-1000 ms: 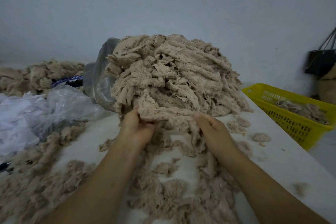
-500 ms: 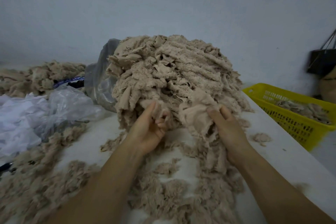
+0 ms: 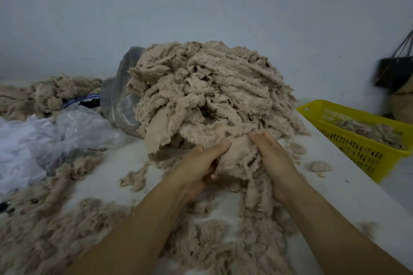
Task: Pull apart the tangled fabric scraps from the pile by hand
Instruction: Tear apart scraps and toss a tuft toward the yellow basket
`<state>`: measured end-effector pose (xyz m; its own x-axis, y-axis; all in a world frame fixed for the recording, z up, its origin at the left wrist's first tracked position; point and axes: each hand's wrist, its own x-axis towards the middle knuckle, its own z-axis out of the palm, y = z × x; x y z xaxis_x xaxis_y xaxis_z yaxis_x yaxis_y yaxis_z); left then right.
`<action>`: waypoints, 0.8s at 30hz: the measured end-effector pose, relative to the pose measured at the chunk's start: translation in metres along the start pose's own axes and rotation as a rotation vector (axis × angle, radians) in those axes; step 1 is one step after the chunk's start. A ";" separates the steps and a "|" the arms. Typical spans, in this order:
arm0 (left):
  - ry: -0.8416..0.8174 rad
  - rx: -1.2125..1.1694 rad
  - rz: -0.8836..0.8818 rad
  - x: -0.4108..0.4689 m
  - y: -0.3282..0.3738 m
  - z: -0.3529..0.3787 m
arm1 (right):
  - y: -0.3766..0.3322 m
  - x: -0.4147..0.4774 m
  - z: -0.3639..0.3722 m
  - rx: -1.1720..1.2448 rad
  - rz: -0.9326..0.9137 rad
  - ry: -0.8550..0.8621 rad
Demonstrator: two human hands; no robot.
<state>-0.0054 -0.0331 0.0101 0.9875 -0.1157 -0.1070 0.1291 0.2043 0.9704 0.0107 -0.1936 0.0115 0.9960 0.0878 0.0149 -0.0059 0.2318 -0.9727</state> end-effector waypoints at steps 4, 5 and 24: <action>-0.179 0.269 -0.033 -0.008 -0.007 0.012 | -0.001 0.001 0.003 0.110 -0.012 0.058; -0.199 0.301 -0.062 -0.009 -0.009 0.014 | -0.001 0.001 0.003 0.083 -0.049 0.074; 0.166 0.377 0.200 0.001 -0.009 0.004 | 0.014 0.005 -0.003 -0.235 -0.007 -0.080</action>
<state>-0.0063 -0.0387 0.0021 0.9948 0.0538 0.0868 -0.0769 -0.1646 0.9834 0.0160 -0.1928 -0.0023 0.9857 0.1654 0.0310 0.0312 0.0019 -0.9995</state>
